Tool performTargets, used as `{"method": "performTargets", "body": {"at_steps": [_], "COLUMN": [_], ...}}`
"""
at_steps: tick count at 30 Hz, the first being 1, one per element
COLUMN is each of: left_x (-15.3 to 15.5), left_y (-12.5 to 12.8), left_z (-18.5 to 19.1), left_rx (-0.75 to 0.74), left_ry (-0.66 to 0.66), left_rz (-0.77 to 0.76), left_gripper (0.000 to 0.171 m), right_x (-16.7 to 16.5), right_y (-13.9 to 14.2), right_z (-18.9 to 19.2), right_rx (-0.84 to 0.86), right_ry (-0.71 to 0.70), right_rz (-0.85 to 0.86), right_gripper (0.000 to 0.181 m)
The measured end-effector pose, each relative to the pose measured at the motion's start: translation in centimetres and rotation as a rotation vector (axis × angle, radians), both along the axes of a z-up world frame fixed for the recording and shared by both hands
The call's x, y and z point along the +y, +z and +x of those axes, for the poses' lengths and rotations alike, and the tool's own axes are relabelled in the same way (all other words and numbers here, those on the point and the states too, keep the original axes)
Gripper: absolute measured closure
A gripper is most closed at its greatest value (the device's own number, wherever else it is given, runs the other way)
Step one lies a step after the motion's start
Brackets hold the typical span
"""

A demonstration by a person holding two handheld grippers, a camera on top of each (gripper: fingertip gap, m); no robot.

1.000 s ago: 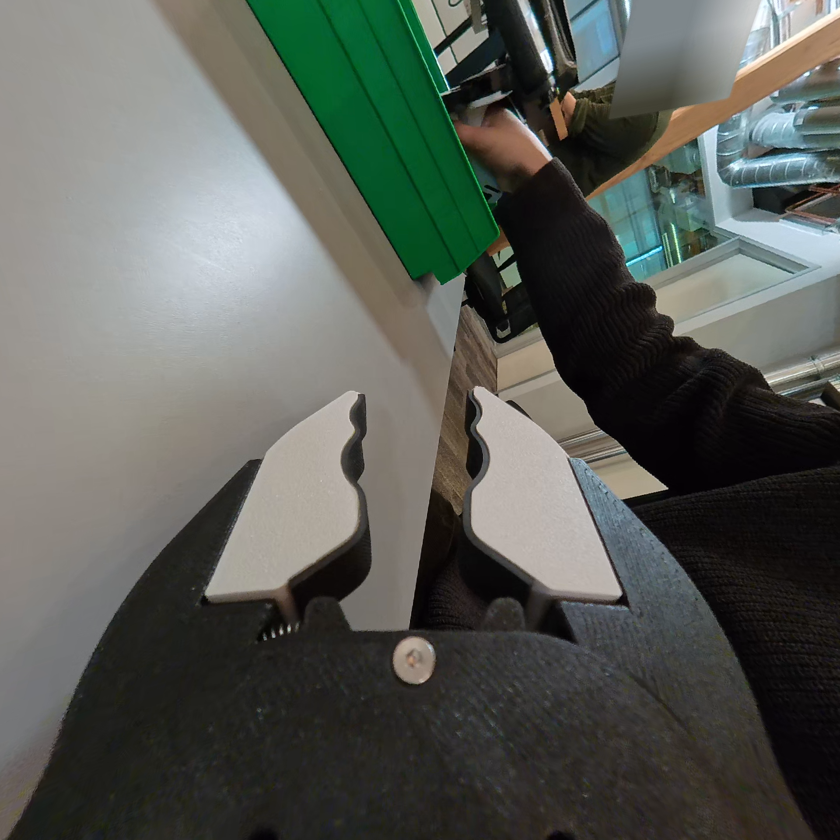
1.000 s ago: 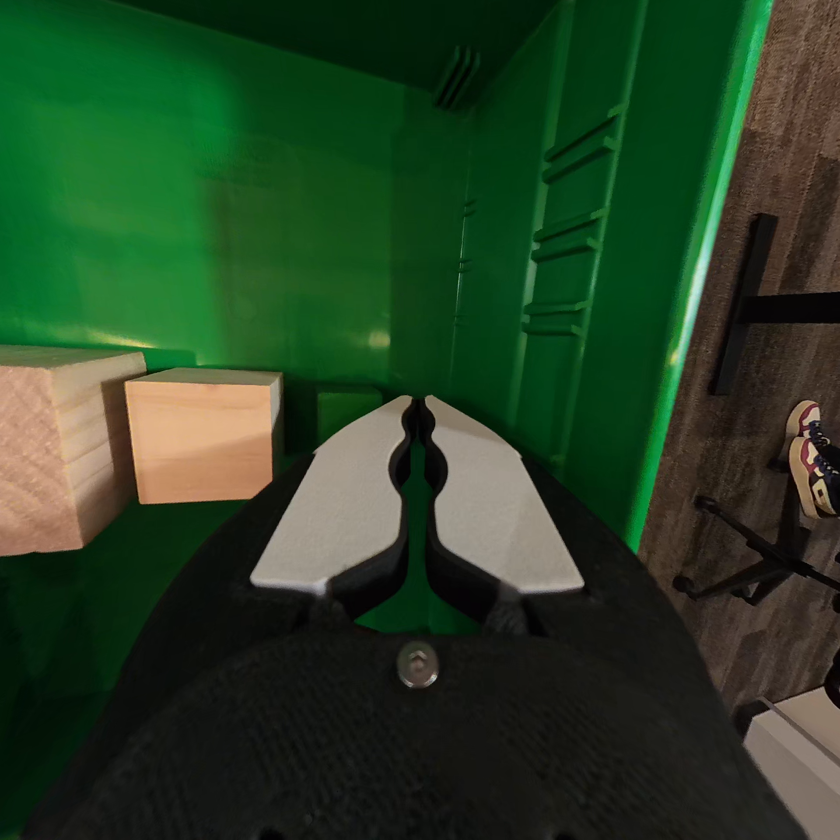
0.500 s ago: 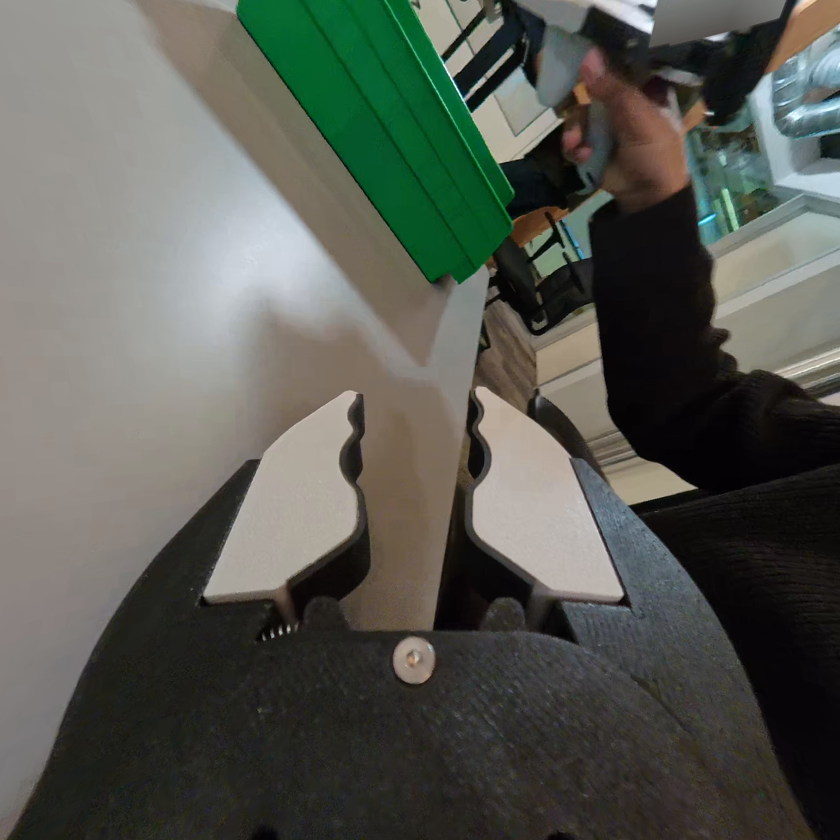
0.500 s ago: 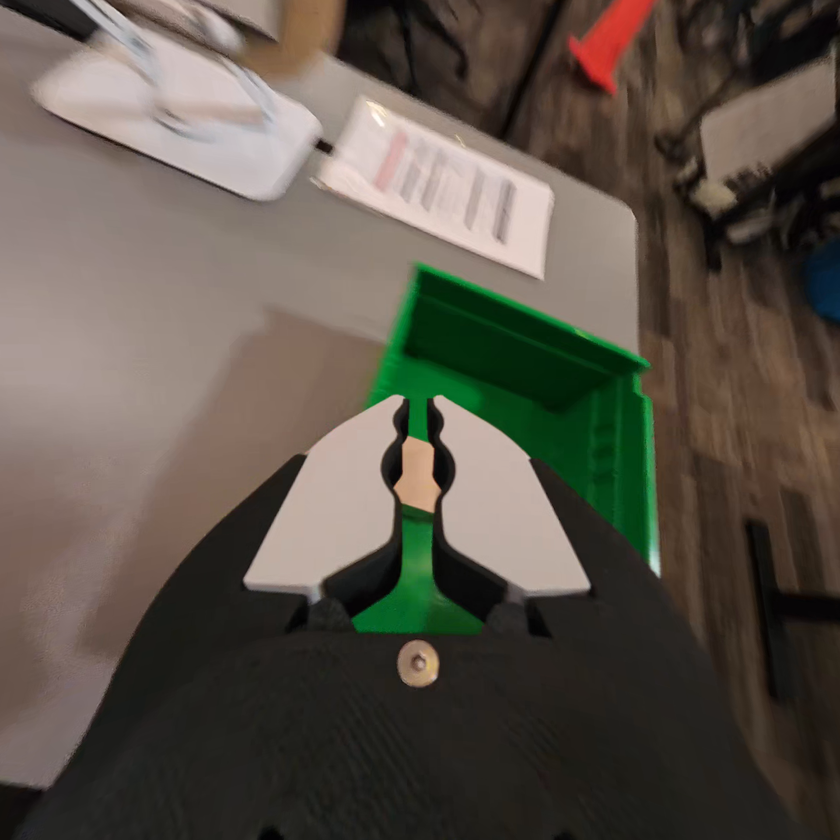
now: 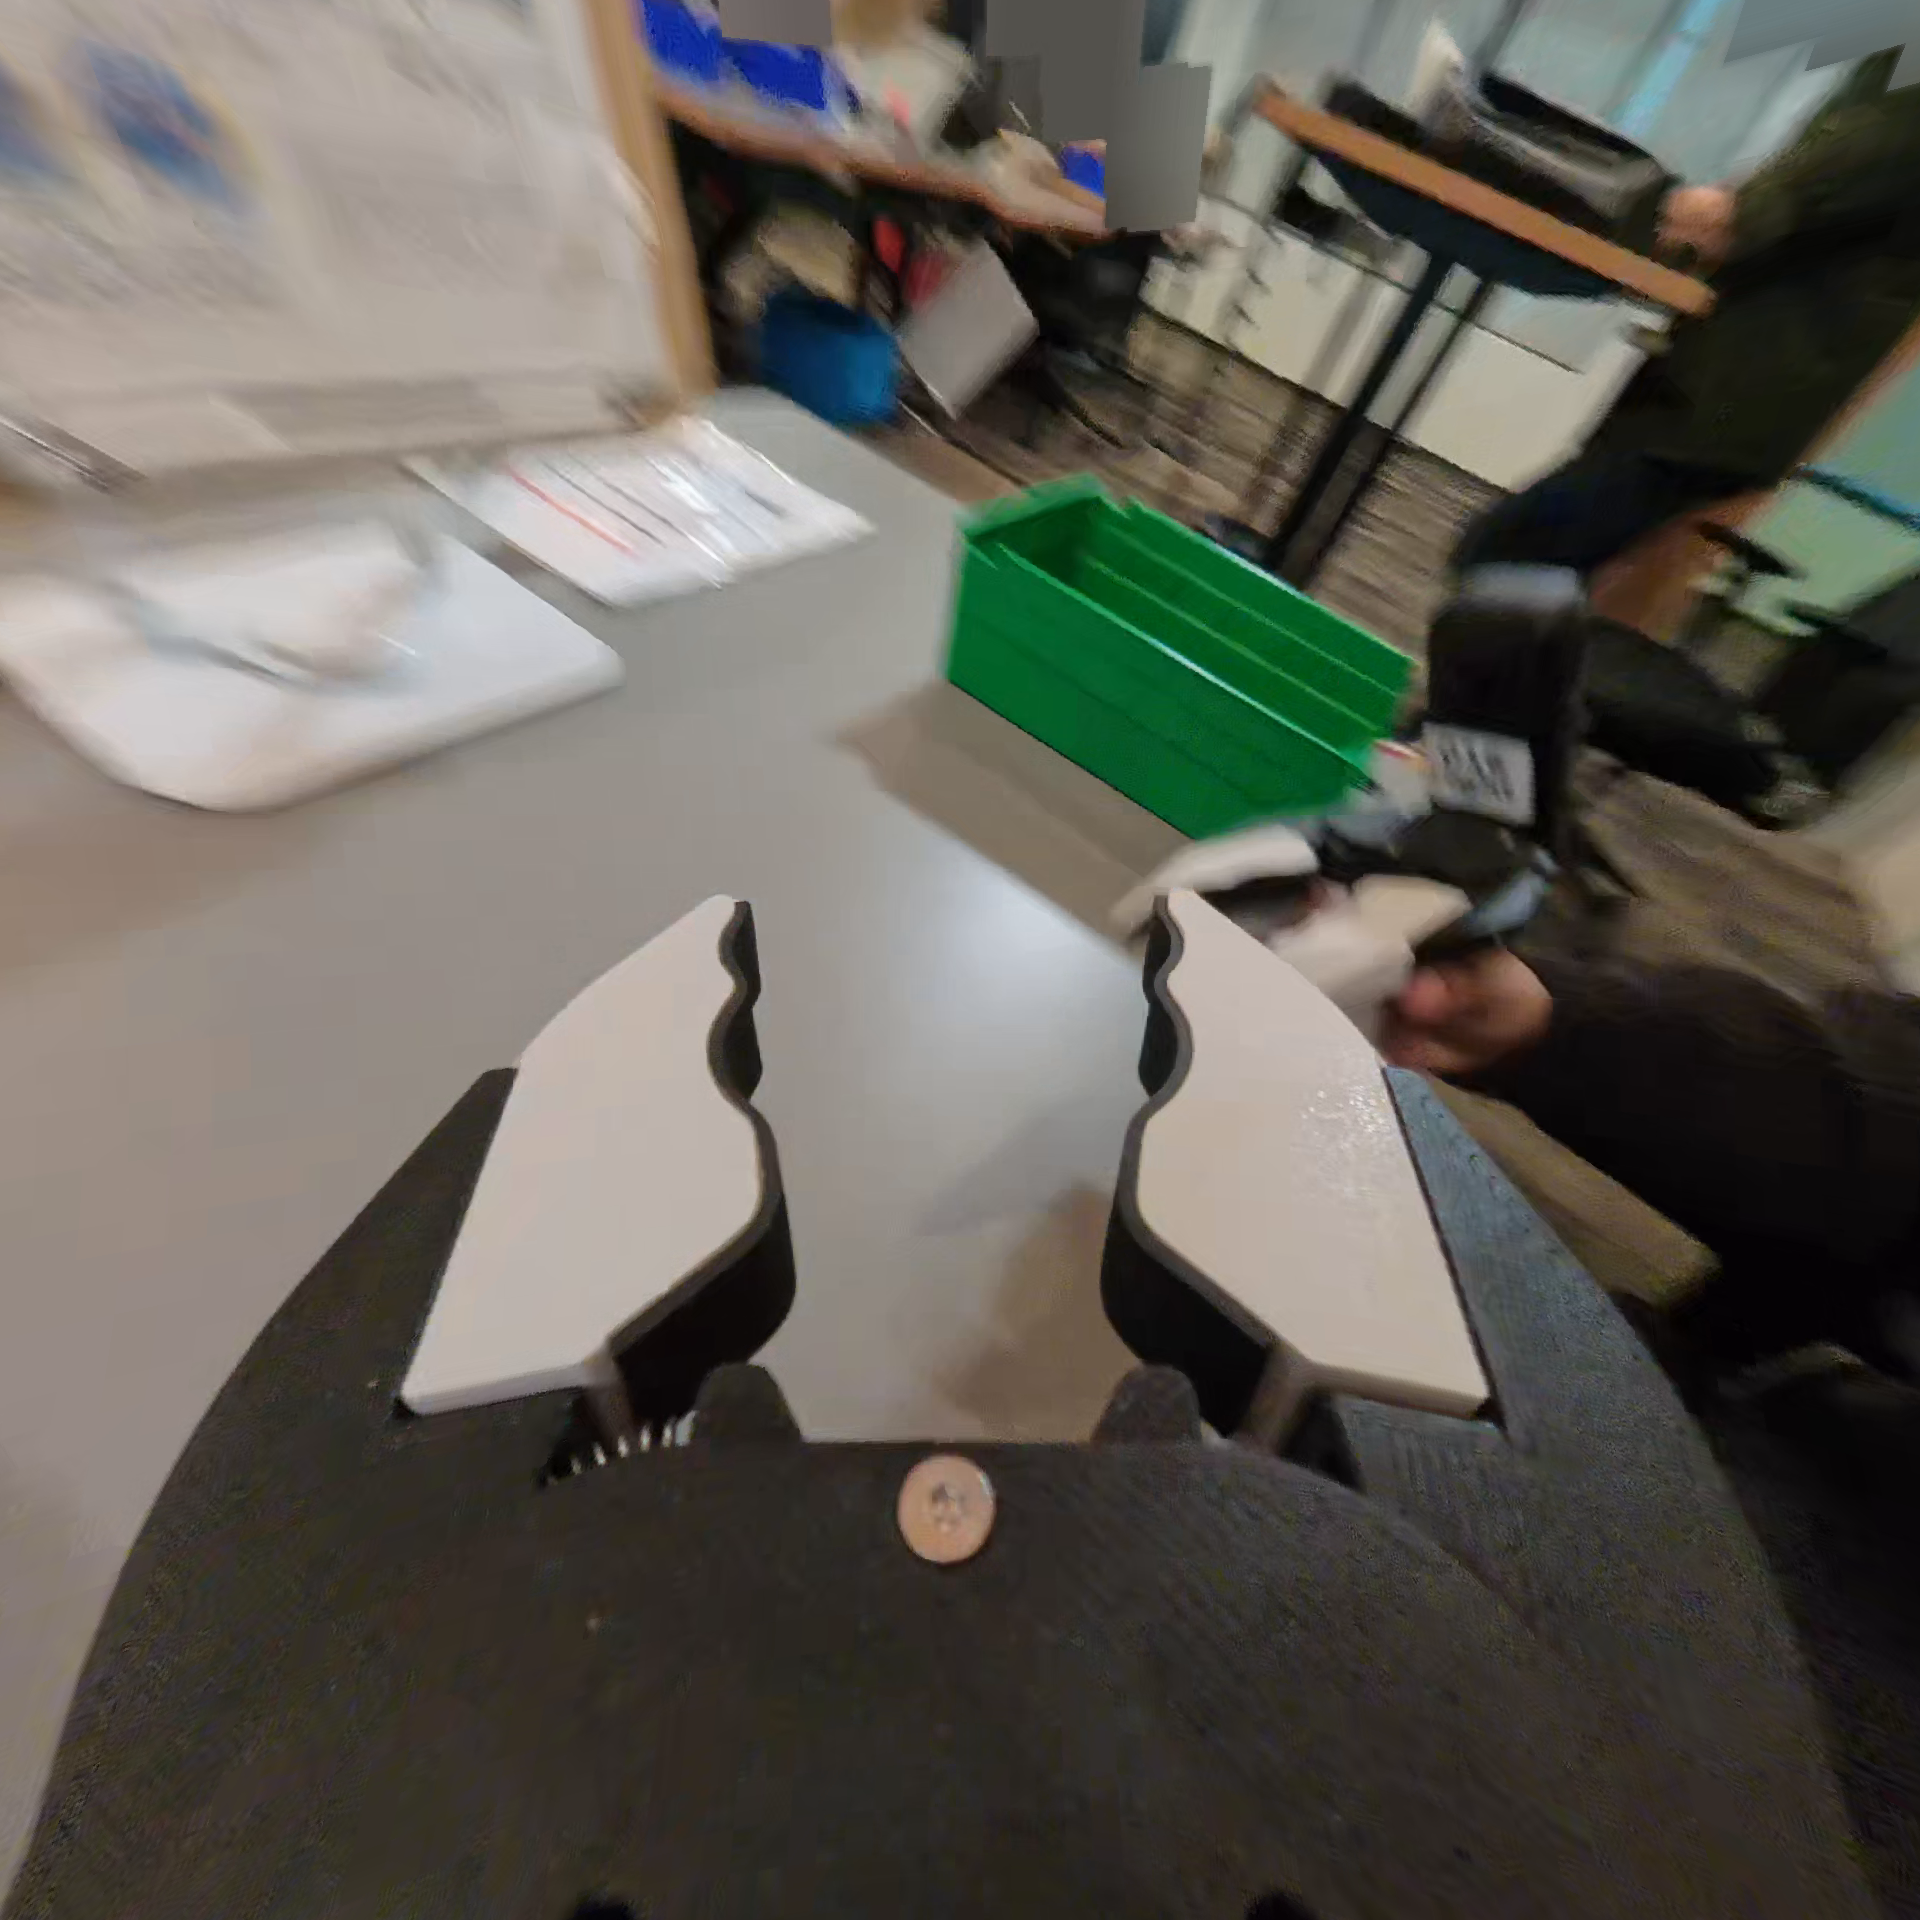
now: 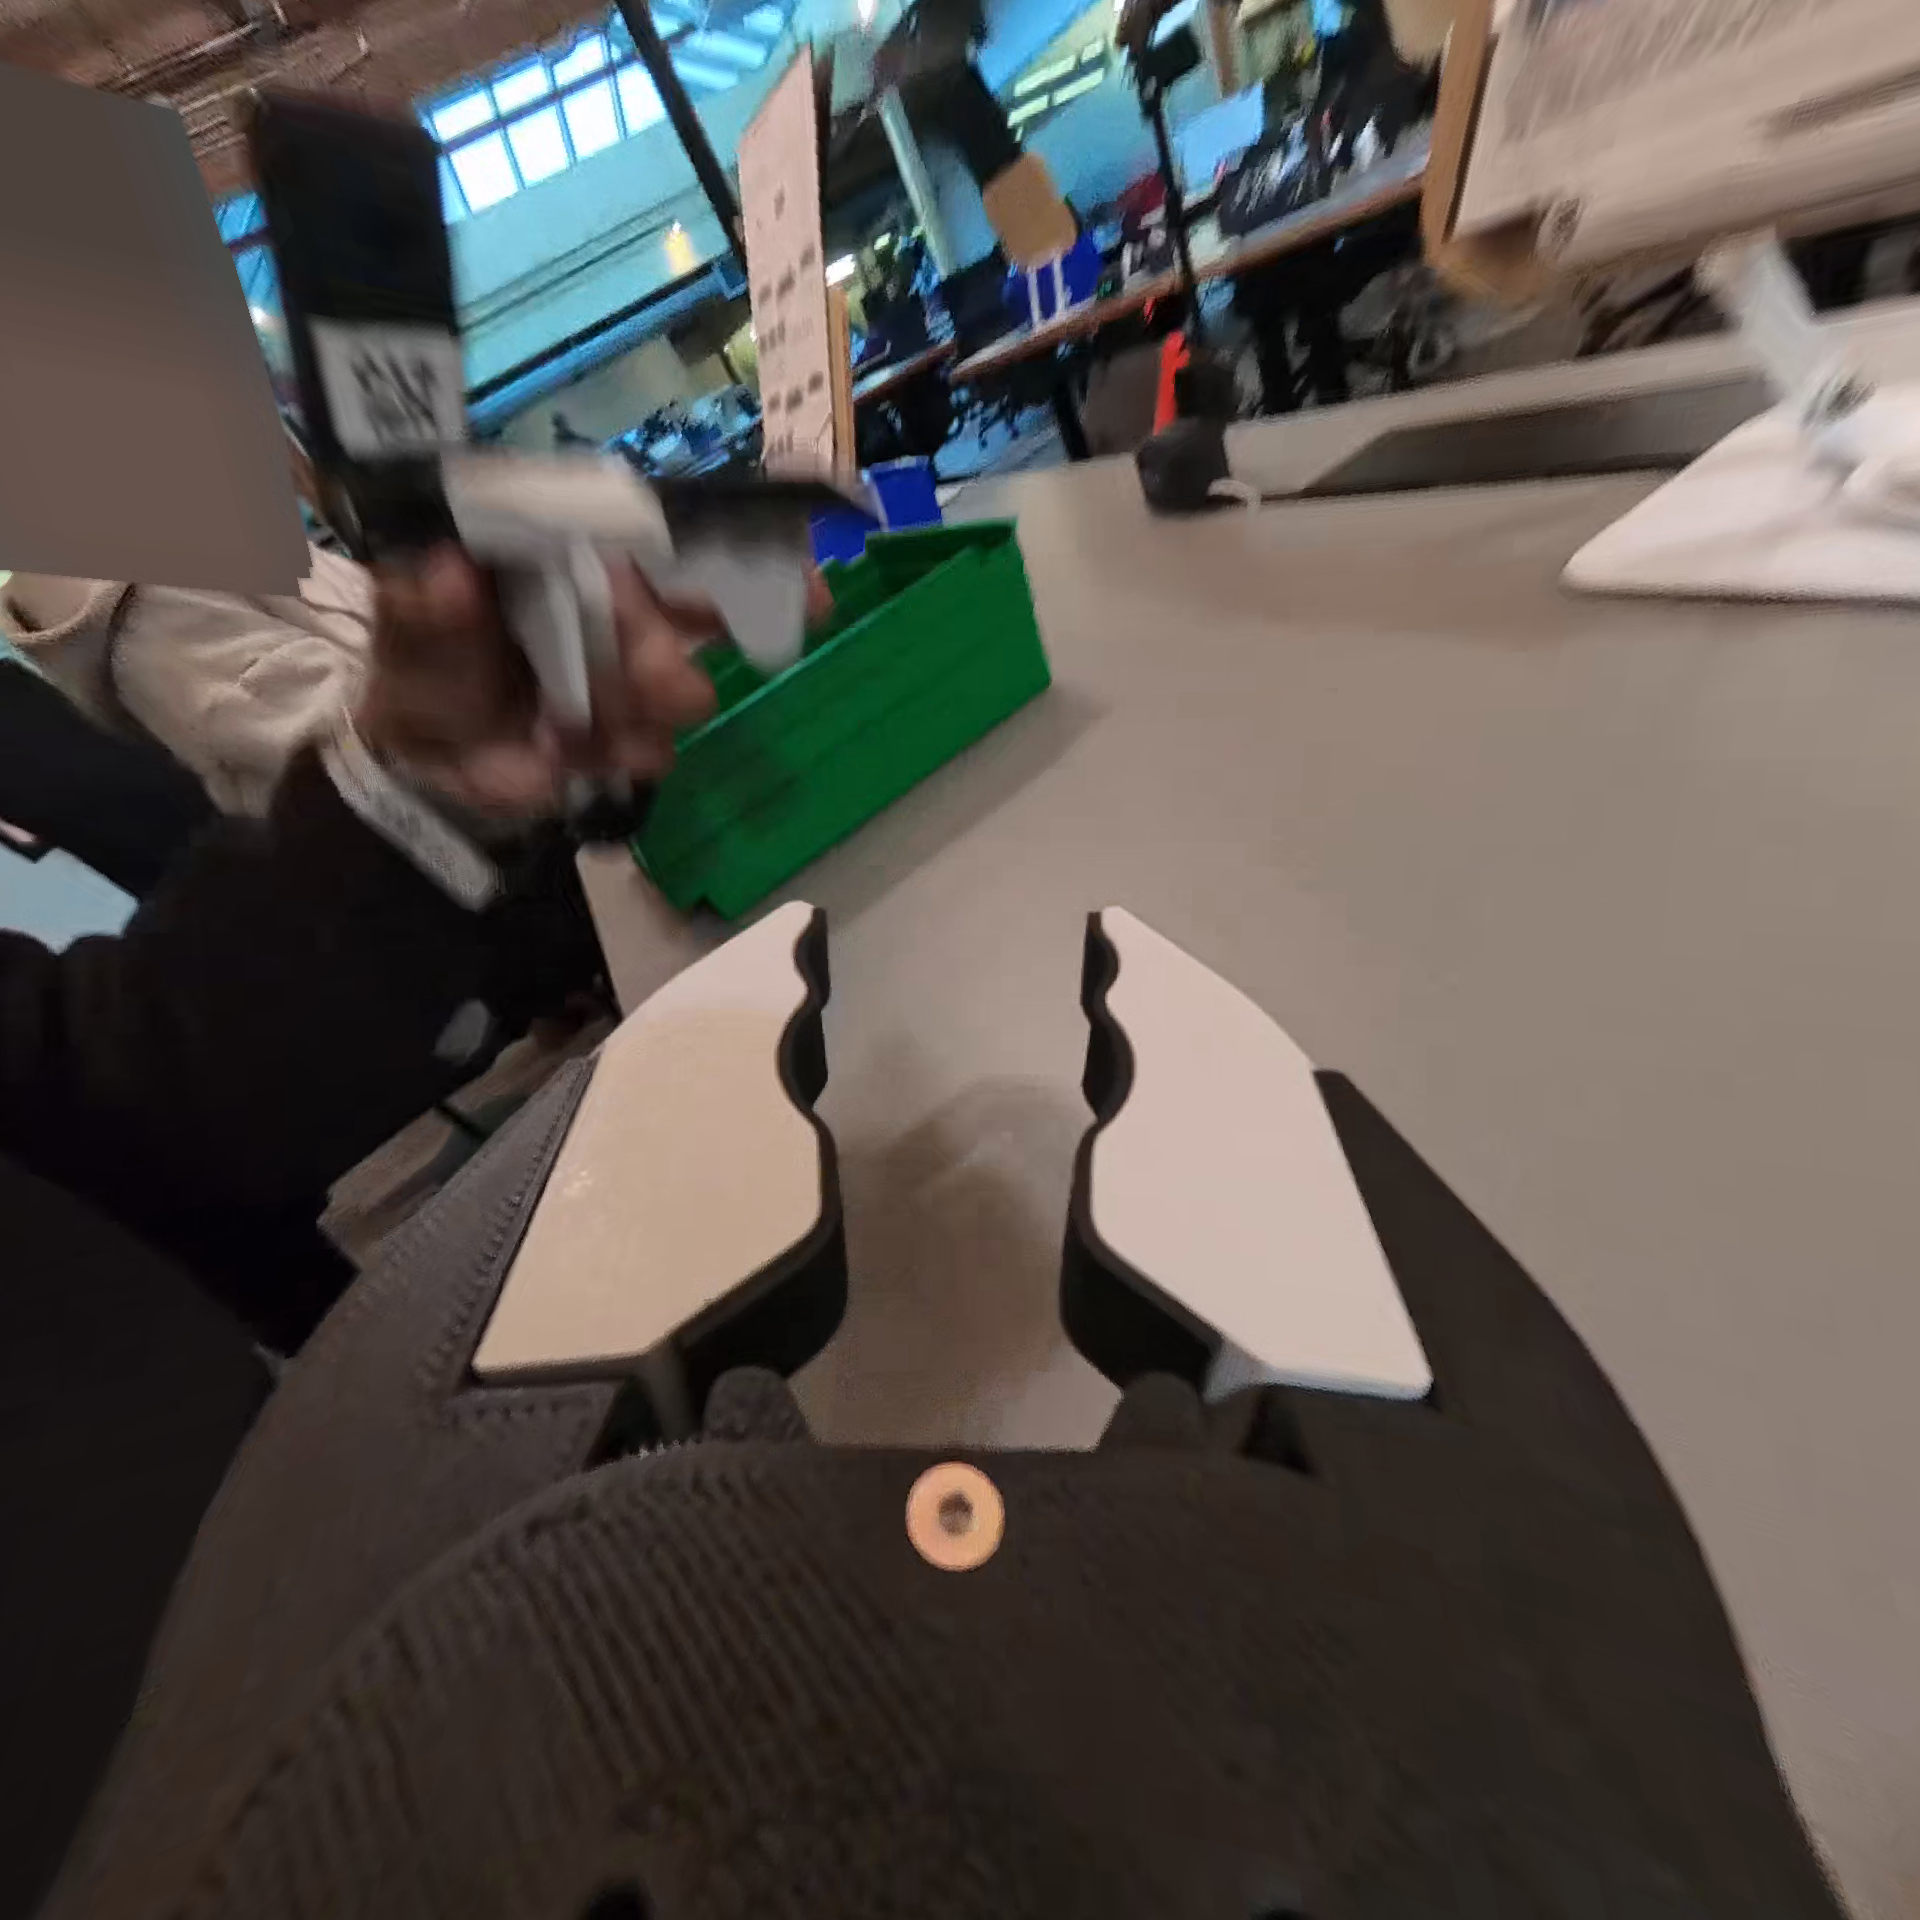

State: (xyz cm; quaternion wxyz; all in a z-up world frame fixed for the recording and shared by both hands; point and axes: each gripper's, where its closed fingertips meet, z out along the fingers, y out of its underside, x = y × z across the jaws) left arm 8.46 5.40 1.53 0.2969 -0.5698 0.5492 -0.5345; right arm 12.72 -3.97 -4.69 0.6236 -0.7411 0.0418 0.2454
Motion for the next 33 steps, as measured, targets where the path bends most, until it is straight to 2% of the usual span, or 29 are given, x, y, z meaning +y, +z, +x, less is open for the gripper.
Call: {"method": "performTargets", "body": {"at_steps": [3,5,7,9,13,18,21,24,29,33], "left_x": [9.4,15.5,20.1,22.4,23.8,26.1,26.7,26.6,26.5,26.6], "left_y": [5.8,7.1,5.1,1.1,-4.5,-11.4,-14.5,-15.3,-14.7,-15.9], "left_z": [-4.8,-9.1,-12.8,-15.0,-15.8,-16.5,-17.1,-16.7,-14.2,-13.3], "left_rx": [-0.123,-0.138,-0.038,0.112,0.231,0.538,0.649,0.652,0.582,0.650], "left_ry": [0.287,0.488,0.595,0.585,0.541,0.646,0.687,0.688,0.657,0.628], "left_rz": [0.155,0.227,0.232,0.154,0.039,0.142,0.121,0.060,-0.044,-0.041], "left_gripper": [0.100,0.103,0.104,0.101,0.106,0.110,0.115,0.118,0.122,0.131], "right_x": [0.2,0.4,0.6,0.6,1.2,1.5,1.5,1.2,0.4,-0.7], "right_y": [-1.8,-2.2,-2.6,-3.1,-3.5,-4.1,-4.5,-5.2,-5.8,-5.8], "right_z": [-1.2,-1.6,-2.0,-2.7,-3.5,-4.3,-4.5,-4.5,-4.0,-3.2], "right_rx": [0.009,-0.039,-0.077,-0.081,-0.091,-0.142,-0.202,-0.259,-0.299,-0.307], "right_ry": [0.040,0.057,0.060,0.079,0.097,0.112,0.116,0.117,0.092,0.046], "right_rz": [-0.032,-0.040,-0.047,-0.061,-0.082,-0.108,-0.117,-0.136,-0.155,-0.162], "right_gripper": [0.135,0.136,0.138,0.139,0.141,0.144,0.145,0.146,0.147,0.148]}}
